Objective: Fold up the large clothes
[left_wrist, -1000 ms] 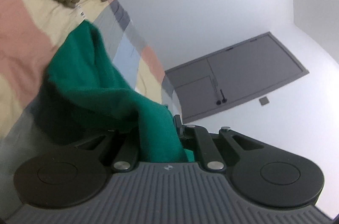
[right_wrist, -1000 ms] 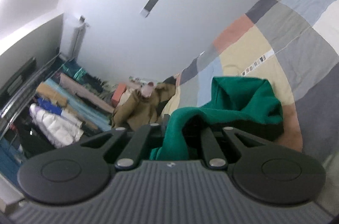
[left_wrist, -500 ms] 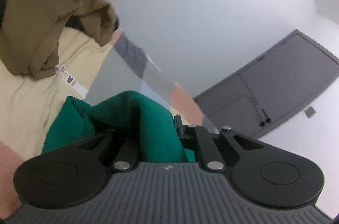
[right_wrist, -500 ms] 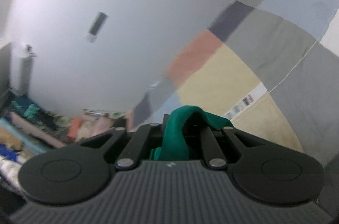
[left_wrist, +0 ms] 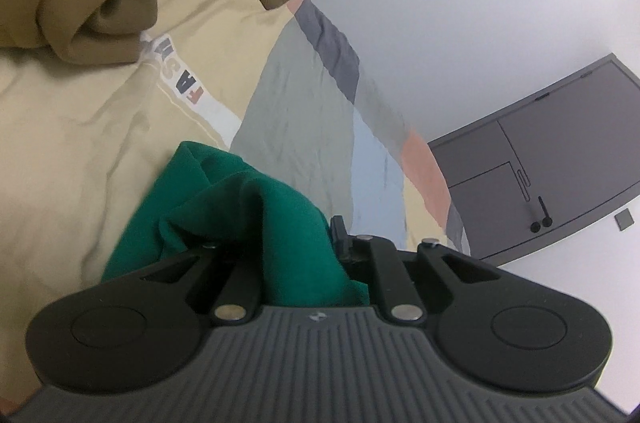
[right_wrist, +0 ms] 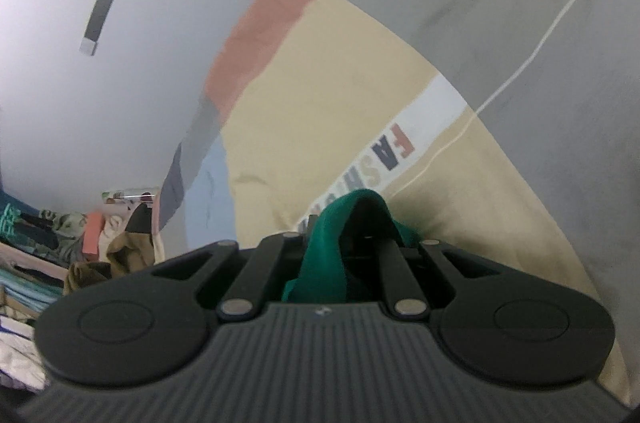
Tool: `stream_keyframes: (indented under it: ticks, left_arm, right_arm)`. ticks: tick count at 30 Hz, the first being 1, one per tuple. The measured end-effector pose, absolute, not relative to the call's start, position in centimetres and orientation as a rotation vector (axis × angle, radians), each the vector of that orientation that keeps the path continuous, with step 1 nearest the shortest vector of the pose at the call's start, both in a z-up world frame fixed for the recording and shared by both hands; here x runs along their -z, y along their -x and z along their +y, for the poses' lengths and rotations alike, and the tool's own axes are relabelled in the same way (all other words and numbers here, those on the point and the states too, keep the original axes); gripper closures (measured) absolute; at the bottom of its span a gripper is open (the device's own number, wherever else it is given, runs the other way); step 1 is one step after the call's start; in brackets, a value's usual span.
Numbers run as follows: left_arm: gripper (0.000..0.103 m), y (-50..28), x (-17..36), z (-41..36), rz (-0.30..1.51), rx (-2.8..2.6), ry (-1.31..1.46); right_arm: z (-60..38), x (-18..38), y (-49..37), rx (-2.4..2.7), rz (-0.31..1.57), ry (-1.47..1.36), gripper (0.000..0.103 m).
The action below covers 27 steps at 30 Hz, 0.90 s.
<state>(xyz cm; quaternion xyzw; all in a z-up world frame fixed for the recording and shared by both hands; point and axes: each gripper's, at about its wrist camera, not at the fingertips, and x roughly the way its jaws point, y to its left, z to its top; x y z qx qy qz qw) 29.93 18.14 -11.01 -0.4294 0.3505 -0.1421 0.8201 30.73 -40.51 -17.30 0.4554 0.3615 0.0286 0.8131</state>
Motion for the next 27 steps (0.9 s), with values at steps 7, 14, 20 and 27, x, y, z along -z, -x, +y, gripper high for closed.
stream_keyframes:
  ticks: [7, 14, 20, 27]
  left_arm:
    - [0.071, -28.5, 8.8, 17.1, 0.734, 0.31, 0.803]
    - [0.023, -22.4, 2.5, 15.9, 0.62, 0.287, 0.669]
    - [0.021, -15.5, -2.5, 13.1, 0.493, 0.29, 0.499]
    - [0.021, -11.9, -1.0, 8.5, 0.551, 0.345, 0.457]
  right_arm:
    - [-40.9, 17.1, -30.1, -0.104, 0.76, -1.008, 0.089]
    - [-40.6, 13.5, -27.4, -0.204, 0.694, -0.931, 0.037]
    - [-38.7, 7.8, -21.8, -0.192, 0.592, -0.715, 0.036]
    - [-33.6, 3.5, -16.8, -0.281, 0.517, -0.489, 0.037]
